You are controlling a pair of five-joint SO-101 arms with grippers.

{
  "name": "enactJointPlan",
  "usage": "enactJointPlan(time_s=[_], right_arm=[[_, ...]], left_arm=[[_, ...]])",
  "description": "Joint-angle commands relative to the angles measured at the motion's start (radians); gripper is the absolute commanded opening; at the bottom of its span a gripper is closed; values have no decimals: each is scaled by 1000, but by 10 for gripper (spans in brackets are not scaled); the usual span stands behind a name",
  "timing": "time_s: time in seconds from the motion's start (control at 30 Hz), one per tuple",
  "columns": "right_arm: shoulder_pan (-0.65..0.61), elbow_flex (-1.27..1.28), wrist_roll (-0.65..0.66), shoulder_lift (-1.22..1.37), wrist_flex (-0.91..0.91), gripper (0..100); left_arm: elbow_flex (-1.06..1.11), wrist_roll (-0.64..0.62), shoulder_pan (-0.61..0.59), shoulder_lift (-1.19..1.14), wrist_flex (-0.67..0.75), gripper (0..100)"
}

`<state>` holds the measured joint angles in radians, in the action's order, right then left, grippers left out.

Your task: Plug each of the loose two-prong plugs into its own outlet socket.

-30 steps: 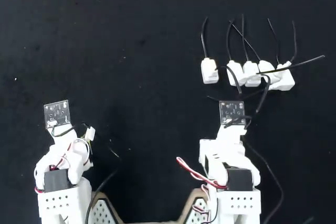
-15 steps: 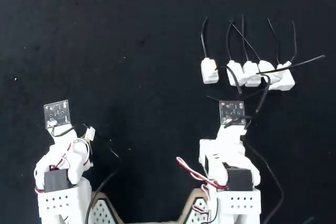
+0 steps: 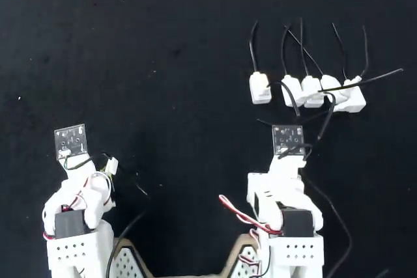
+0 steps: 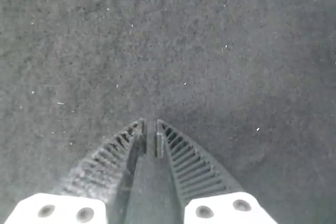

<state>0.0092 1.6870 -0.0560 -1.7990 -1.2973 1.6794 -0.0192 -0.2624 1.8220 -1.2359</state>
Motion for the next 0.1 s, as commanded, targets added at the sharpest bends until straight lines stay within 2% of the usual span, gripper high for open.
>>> enactJointPlan(time_s=[0.0,0.07], right_arm=[[11,-2,-3,-94,-8,19],[11,-2,-3,-94,-8,19]], left_arm=[[19,-6,-10,5,-5,55],[19,-6,-10,5,-5,55]])
